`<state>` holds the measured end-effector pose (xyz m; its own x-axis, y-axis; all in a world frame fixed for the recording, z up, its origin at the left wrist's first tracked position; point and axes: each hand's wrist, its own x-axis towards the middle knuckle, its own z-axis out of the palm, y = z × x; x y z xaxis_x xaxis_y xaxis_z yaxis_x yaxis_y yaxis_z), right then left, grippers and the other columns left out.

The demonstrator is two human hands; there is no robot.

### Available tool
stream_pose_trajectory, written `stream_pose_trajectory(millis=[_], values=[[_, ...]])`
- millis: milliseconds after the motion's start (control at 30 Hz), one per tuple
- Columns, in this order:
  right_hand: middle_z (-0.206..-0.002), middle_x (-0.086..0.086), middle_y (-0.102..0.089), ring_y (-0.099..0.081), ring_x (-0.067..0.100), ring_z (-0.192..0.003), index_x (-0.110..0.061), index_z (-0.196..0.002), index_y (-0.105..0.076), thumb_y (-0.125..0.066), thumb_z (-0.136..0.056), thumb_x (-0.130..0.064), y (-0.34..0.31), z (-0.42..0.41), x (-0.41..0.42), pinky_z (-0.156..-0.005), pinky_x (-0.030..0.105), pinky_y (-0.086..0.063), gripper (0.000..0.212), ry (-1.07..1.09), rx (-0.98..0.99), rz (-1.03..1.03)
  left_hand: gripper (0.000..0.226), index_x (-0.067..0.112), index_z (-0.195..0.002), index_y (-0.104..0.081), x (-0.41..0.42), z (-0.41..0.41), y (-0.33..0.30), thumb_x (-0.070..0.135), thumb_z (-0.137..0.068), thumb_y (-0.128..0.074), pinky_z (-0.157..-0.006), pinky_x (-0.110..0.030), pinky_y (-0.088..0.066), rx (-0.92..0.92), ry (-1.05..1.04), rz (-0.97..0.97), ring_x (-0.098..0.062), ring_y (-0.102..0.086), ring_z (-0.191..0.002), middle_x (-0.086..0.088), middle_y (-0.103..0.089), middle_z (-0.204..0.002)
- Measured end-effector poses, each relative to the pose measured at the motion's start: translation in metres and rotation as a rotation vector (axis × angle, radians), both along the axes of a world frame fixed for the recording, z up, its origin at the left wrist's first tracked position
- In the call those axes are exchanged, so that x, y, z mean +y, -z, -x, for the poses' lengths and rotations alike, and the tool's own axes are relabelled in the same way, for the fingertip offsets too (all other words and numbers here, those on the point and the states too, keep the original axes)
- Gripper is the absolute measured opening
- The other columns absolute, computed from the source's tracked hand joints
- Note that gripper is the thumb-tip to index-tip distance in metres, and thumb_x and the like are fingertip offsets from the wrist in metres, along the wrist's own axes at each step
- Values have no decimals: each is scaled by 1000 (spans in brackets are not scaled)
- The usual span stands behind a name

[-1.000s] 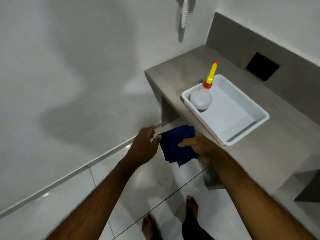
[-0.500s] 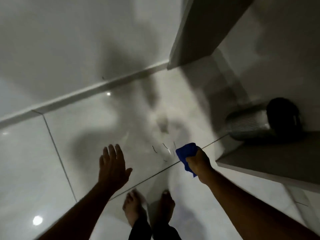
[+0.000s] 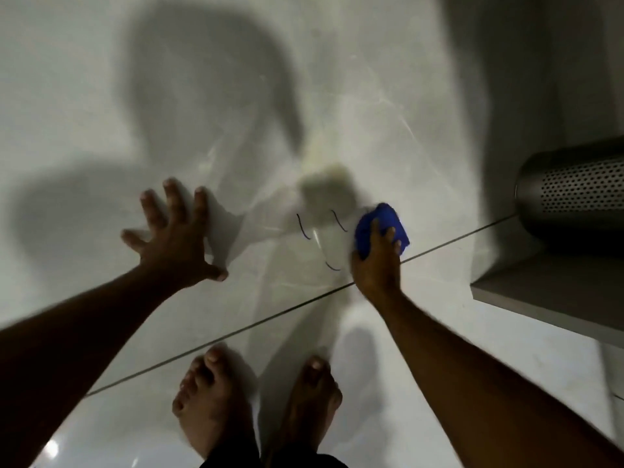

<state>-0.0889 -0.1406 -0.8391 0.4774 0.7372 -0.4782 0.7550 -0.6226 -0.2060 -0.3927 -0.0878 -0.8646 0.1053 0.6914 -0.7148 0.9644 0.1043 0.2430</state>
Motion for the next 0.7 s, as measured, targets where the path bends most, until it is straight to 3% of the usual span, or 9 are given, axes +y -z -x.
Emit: stream_pose_trajectory(millis=[67, 100, 200, 333, 400, 467, 567, 633, 700], values=[[-160, 25, -9, -6, 48, -145, -15, -152, -22, -54, -91, -48, 8, 24, -27, -117, 58, -20, 77, -94, 33, 54, 155, 44, -145, 25, 2, -1, -4, 58, -43, -90, -96, -85, -8, 7, -11, 21, -41, 33, -141, -2, 40, -156], [-161, 24, -8, -2, 47, -146, -16, -152, -22, -48, -92, -53, 6, 35, -43, -117, 60, -20, 75, -139, 62, 60, 154, 43, -145, 25, 1, -2, -7, 57, -44, -90, -97, -85, -8, 7, -18, 31, -41, 33, -141, -2, 40, -155], [-161, 24, -5, -1, 49, -145, -16, -153, -17, -45, -98, -39, 6, 27, -51, -117, 58, -21, 66, -263, 53, 135, 152, 42, -147, 24, 2, -4, -14, 58, -47, -89, -99, -85, -10, -3, -15, 43, -41, 32, -142, -3, 40, -156], [-160, 27, -2, -5, 54, -142, -15, -153, -14, -46, -98, -31, 34, 15, 63, -114, 62, -17, 66, -120, -109, 51, 152, 42, -147, 24, 2, -2, -10, 61, -45, -88, -98, -85, -12, 16, -4, 34, -42, 32, -142, -3, 39, -156], [-159, 29, -6, -5, 56, -142, -17, -153, -15, -46, -96, -30, 46, 34, 79, -113, 66, -16, 67, -304, -142, -24, 153, 42, -146, 24, 1, -1, -8, 62, -44, -88, -98, -85, -13, 18, 3, 28, -42, 31, -142, -2, 39, -156], [-158, 29, -15, -10, 57, -141, -19, -152, -19, -52, -87, -30, 42, 52, 32, -113, 68, -19, 74, -650, -94, -85, 152, 41, -147, 24, 3, -1, -12, 61, -45, -88, -99, -84, -13, 20, 5, 29, -41, 31, -142, -3, 39, -156], [-156, 28, -24, -18, 56, -141, -22, -152, -20, -65, -75, -27, 14, 32, -46, -107, 68, -31, 90, -964, 10, 74, 150, 39, -149, 22, 3, -2, -19, 59, -49, -88, -101, -83, -14, 20, -6, 49, -41, 31, -142, -3, 40, -156], [-155, 32, -22, -18, 58, -140, -19, -152, -20, -57, -83, -25, 16, -3, -21, -109, 65, -30, 79, -893, -82, 53, 149, 38, -149, 22, 2, -4, -19, 58, -50, -88, -102, -83, -13, 16, -4, 52, -41, 33, -142, -3, 41, -155], [-157, 33, -9, -9, 57, -141, -15, -153, -11, -42, -93, -29, 27, -10, 52, -114, 63, -20, 69, -599, -184, 49, 150, 38, -148, 23, 3, -5, -18, 58, -49, -88, -102, -83, -11, 17, -2, 59, -41, 34, -141, -3, 41, -155]])
